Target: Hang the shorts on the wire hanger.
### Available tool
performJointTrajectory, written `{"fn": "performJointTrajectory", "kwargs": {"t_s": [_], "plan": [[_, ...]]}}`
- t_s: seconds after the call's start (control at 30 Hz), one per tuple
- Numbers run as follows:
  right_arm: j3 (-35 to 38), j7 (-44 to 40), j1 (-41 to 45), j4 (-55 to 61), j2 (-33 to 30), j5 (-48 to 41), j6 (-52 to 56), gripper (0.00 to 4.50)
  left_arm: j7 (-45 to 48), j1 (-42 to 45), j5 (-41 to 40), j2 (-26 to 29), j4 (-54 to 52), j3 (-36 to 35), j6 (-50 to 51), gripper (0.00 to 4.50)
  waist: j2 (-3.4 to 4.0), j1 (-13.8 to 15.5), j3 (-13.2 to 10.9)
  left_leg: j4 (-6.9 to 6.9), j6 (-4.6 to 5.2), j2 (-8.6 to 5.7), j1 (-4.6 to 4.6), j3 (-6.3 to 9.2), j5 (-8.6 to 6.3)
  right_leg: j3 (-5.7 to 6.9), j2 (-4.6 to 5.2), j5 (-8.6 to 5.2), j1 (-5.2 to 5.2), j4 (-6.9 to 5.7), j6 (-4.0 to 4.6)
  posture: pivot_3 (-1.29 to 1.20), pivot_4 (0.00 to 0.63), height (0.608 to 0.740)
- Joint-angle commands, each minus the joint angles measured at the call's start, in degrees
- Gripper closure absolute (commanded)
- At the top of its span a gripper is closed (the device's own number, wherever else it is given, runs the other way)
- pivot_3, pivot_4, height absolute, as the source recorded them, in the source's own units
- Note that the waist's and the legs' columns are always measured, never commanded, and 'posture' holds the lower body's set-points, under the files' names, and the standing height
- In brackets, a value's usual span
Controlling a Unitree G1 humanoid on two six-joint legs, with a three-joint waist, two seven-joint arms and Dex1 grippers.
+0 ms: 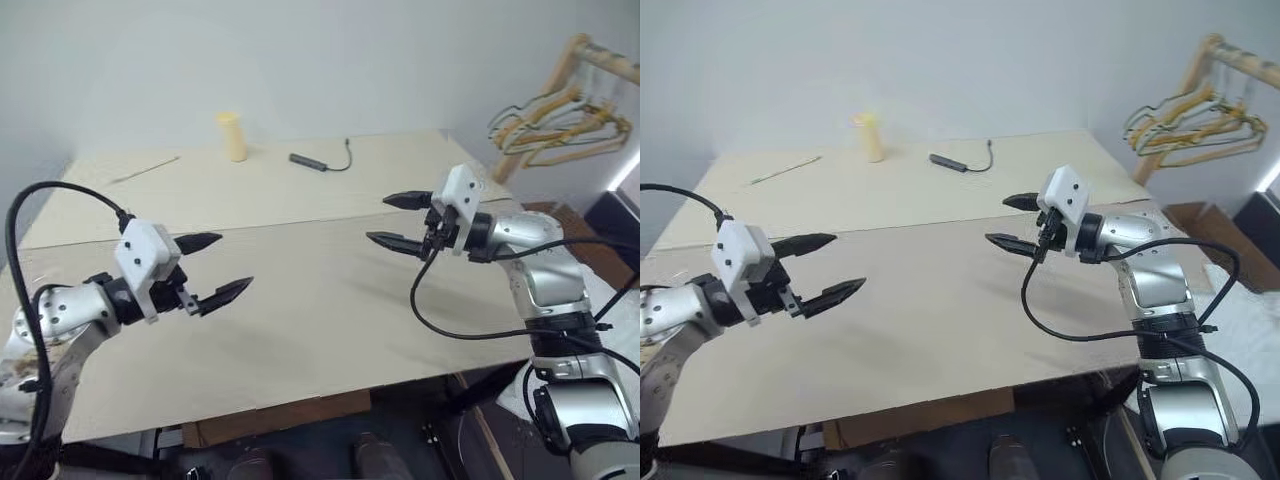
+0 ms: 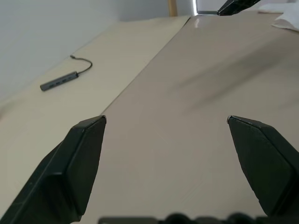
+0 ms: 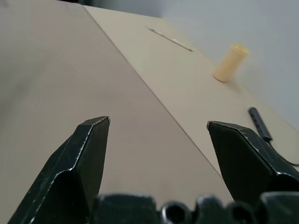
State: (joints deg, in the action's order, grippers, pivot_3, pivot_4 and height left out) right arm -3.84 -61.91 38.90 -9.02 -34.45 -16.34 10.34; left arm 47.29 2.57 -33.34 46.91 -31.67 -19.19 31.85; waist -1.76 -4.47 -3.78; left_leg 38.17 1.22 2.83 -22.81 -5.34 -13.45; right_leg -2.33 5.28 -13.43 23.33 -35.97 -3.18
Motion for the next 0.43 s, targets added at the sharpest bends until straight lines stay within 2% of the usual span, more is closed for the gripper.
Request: {"fn": "performJointTrajectory", "kwargs": {"t_s": [0.03, 0.17, 0.33, 0.43], "plan": [[0.83, -1.68, 0.77, 0.34, -1.57, 0.54, -2.59, 0.6, -0.25, 0.22, -1.51, 0.74, -1.68, -1.3, 0.66, 0.0, 0.02, 1.41, -0.02, 0.0, 0.0, 0.0, -0.04, -0.12, 0.0, 0.0, 0.0, 0.0, 0.04, 0.0, 0.02, 0.01, 0.057, 0.74], [0.89, -3.01, -0.56, 1.75, -2.28, 0.74, -2.96, 0.6, 0.93, -0.24, -1.55, 0.75, -1.33, -0.98, -0.12, 0.0, 0.02, 2.62, -0.04, 0.0, -0.02, 0.01, -0.1, -0.35, 0.0, 0.08, 0.0, -0.04, 0.09, 0.0, 0.12, -0.01, 0.058, 0.74], [1.11, -3.02, -1.24, 2.3, -2.52, 1.28, -3.23, 0.6, 1.11, -0.4, -0.99, 0.33, -0.44, -0.51, -0.45, 0.0, 0.02, 2.31, -0.04, 0.0, -0.03, 0.01, -0.09, -0.39, 0.01, 0.09, -0.01, -0.08, 0.08, -0.05, 0.18, -0.01, 0.047, 0.74], [1.47, -2.89, -1.89, 3.27, -2.58, 1.02, -3.0, 0.6, 1.09, -1.3, -1.5, 0.29, -1.24, -1.03, 0.03, 0.0, 0.01, 2.03, -0.07, 0.0, -0.03, 0.02, -0.06, -0.39, 0.02, 0.09, -0.04, -0.08, 0.08, -0.07, 0.2, 0.0, 0.067, 0.74]]}}
